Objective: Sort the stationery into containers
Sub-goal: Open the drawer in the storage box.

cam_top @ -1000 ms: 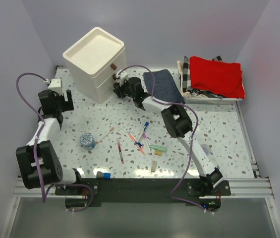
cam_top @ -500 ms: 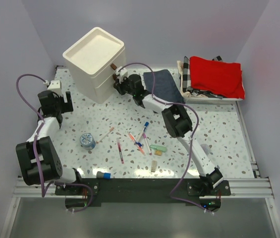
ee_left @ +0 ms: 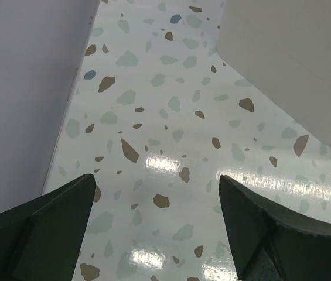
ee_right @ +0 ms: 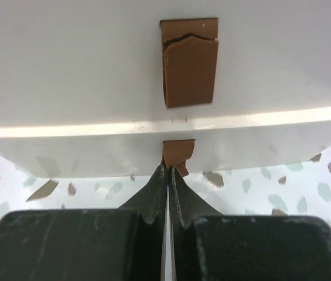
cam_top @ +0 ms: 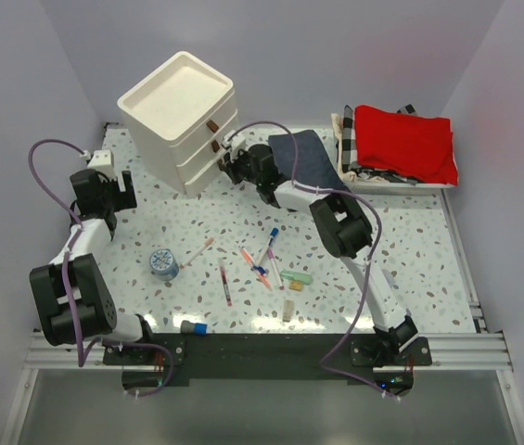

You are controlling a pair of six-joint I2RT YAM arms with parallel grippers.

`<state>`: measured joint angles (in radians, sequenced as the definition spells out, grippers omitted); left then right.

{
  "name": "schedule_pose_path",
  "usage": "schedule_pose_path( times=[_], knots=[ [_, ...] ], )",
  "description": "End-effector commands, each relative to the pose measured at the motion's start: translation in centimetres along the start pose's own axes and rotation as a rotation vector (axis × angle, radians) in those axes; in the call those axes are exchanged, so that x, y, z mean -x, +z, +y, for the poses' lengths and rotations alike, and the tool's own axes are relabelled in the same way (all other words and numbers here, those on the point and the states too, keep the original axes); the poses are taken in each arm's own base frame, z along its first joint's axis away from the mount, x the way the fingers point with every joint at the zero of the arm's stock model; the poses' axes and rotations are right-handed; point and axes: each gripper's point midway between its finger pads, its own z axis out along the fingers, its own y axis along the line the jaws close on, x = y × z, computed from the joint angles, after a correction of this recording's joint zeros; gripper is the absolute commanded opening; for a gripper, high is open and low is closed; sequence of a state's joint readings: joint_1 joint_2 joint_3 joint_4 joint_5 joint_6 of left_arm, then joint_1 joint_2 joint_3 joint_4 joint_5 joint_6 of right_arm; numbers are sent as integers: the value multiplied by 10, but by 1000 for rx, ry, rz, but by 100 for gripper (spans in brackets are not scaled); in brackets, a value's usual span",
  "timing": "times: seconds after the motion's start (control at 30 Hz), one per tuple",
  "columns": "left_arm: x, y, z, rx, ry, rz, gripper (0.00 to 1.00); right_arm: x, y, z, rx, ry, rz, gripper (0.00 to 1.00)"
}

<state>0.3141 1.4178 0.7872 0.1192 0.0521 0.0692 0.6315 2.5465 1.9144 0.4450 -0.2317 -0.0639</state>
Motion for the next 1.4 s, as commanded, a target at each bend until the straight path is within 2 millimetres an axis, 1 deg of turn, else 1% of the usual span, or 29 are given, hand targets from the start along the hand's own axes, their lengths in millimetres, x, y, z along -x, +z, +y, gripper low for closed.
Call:
schedule_pose_path(
  times=[0.0,0.03,0.07,0.1,0.13,0.17,0.2,0.23,0.27,0.3,0.33,0.37,0.53,0.7,0.73,0.77,0.83,0.87,0.9,0.93,0.97,1.0,1.07,1.1,1.13,1.23,1.3,1.33,1.37],
  knots=[
    [32,-2,2,-7,-25,-109,91,39,-28,6,19,-33,-43,0],
    [33,-3,1,-11,-24,-113,91,30,-33,6,19,-34,-23,0],
    [33,-4,0,-12,-24,-114,91,30,-35,7,19,-35,-21,0],
    [32,-5,1,-12,-23,-116,91,37,-40,5,14,-38,-27,0],
    [32,-5,0,-14,-24,-116,91,28,-44,5,14,-36,-8,0],
    [33,-7,0,-15,-22,-121,91,28,-47,6,16,-36,-5,0],
    [33,-7,0,-16,-22,-121,91,33,-51,6,17,-40,-9,0],
    [33,-8,-1,-20,-21,-123,91,25,-55,8,20,-40,8,0],
    [34,-9,-1,-20,-20,-127,91,25,-58,9,23,-43,11,0],
    [34,-9,-1,-20,-23,-129,91,30,-62,9,24,-47,5,0],
    [36,-11,-1,-22,-22,-135,91,23,-66,11,29,-51,19,0],
    [36,-11,-2,-24,-23,-135,91,22,-69,11,29,-52,23,0],
    [36,-12,-6,-41,-32,-144,91,23,-89,8,22,-63,37,0],
    [37,-12,-8,-54,-37,-155,91,18,-106,4,16,-66,63,0],
    [38,-13,-10,-61,-35,-158,91,12,-109,5,18,-63,77,0],
    [38,-13,-9,-60,-36,-160,91,14,-113,4,15,-64,78,0],
    [38,-13,-10,-65,-31,-163,91,7,-118,5,16,-65,95,0],
    [39,-14,-10,-65,-29,-165,91,10,-120,5,14,-67,93,0],
    [39,-14,-10,-66,-27,-165,91,8,-122,5,15,-69,98,0],
    [40,-15,-11,-70,-25,-169,91,3,-125,7,16,-67,110,0],
    [40,-15,-11,-73,-23,-169,91,3,-127,7,18,-68,111,0],
    [40,-16,-11,-75,-21,-171,91,7,-129,8,19,-74,105,0],
    [41,-17,-13,-83,-18,-173,91,1,-135,8,18,-74,119,0],
    [40,-17,-13,-85,-19,-170,91,6,-137,9,19,-86,113,0],
    [41,-18,-14,-91,-18,-172,91,1,-140,9,16,-90,121,0],
    [42,-19,-16,-102,-15,-175,91,-3,-145,5,-3,-105,132,0],
    [41,-20,-17,-105,-18,-177,91,-5,-146,6,4,-118,141,0],
    [42,-21,-18,-110,-17,-180,91,-10,-145,8,14,-120,157,4],
    [41,-21,-18,-111,-17,-179,91,-12,-145,7,18,-125,164,23]
  ],
)
